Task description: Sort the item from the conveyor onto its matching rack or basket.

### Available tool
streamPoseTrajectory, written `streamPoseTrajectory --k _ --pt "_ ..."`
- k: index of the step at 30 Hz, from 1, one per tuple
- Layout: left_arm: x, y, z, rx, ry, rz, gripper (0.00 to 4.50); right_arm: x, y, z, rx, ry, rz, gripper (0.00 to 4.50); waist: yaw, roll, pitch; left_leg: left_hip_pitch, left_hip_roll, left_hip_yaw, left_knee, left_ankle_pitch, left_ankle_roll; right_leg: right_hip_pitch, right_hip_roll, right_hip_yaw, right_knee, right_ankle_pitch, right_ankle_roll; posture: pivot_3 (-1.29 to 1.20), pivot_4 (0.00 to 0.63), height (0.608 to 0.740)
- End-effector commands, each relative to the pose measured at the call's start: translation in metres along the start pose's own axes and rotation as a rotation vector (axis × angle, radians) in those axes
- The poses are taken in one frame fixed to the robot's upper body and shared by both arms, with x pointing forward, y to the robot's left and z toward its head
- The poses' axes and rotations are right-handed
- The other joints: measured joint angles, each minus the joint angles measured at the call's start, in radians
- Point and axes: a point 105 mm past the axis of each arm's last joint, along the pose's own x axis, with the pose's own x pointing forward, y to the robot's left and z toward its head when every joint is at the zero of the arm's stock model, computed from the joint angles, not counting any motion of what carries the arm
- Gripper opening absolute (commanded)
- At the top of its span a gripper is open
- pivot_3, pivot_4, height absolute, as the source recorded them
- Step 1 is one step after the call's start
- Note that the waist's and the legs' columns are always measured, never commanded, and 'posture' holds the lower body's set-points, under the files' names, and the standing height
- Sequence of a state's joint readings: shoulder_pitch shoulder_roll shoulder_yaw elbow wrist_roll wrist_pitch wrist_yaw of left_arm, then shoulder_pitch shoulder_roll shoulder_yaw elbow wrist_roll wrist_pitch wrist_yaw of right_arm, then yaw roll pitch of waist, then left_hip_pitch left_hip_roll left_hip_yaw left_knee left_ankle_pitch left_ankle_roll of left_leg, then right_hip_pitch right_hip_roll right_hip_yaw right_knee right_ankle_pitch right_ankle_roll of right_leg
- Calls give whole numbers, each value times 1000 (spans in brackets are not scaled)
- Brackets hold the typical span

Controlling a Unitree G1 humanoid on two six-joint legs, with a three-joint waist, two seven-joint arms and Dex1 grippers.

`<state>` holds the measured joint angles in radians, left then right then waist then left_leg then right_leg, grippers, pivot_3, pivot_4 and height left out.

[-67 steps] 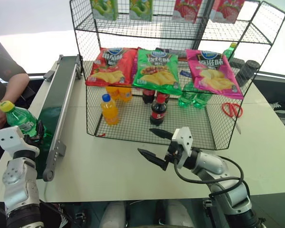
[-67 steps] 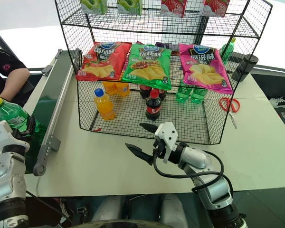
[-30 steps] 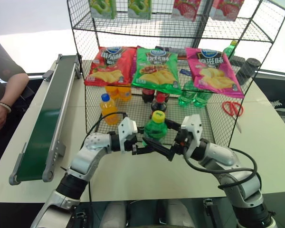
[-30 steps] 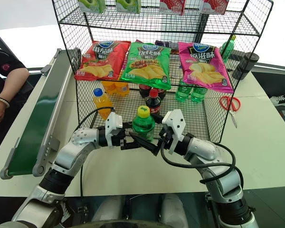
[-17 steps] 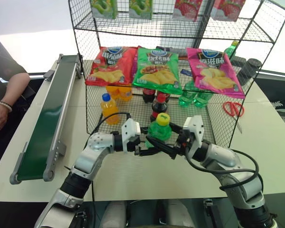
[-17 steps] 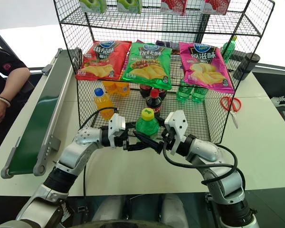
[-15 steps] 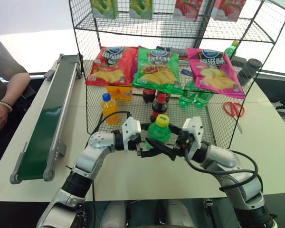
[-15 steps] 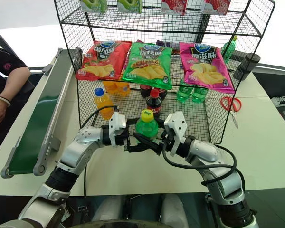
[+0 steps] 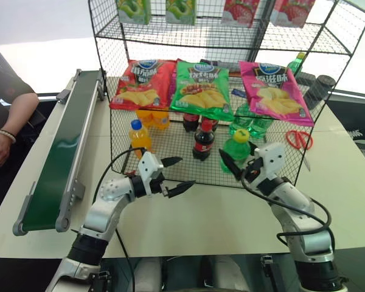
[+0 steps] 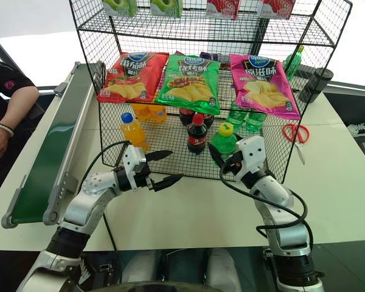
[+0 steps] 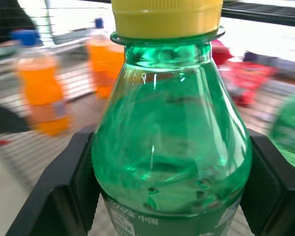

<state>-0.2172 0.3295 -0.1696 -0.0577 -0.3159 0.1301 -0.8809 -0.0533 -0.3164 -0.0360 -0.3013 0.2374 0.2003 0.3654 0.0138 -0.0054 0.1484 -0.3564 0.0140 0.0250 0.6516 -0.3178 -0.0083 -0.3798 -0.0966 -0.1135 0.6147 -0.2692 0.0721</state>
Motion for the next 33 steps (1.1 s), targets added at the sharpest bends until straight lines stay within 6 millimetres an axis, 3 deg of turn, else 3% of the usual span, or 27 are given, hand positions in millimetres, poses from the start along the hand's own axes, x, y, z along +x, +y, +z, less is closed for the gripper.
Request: streamPoseTrajectory --k 1,6,20,30,31,32,33 --pt "-1 -3 21 42 -73 18 4424 3 -22 5 -51 -80 -141 3063 -1 0 0 0 0 0 0 0 0 0 0 0 0 0 0 0 150 732" --pt "-5 -9 28 59 -78 -6 4424 9 -48 -13 -18 -82 -292 3063 -3 2 1 0 0 0 0 0 0 0 0 0 0 0 0 0 150 732" --pt "-6 -20 38 57 -79 -52 4424 27 -75 -37 40 -88 -404 3063 -3 4 1 0 0 1 0 3 -5 0 0 1 0 0 0 0 150 732" --pt "-5 -21 37 61 -74 -55 4424 25 -76 -42 88 -89 -405 3063 -4 4 1 1 1 1 0 3 -5 0 -1 1 0 0 0 0 150 732" --pt "-5 -21 37 61 -74 -57 4500 25 -75 -42 92 -89 -402 4124 -4 4 1 1 1 1 0 3 -5 0 -1 1 0 0 0 0 150 732" --pt "-4 -21 37 62 -75 -58 4500 25 -75 -42 93 -89 -402 4467 -4 4 1 1 1 1 0 3 -5 0 -1 1 0 0 0 0 150 732" --pt "-3 -21 37 62 -76 -59 4500 24 -75 -41 92 -90 -400 4467 -5 4 1 1 1 1 0 3 -5 0 -1 1 0 0 0 0 150 732"
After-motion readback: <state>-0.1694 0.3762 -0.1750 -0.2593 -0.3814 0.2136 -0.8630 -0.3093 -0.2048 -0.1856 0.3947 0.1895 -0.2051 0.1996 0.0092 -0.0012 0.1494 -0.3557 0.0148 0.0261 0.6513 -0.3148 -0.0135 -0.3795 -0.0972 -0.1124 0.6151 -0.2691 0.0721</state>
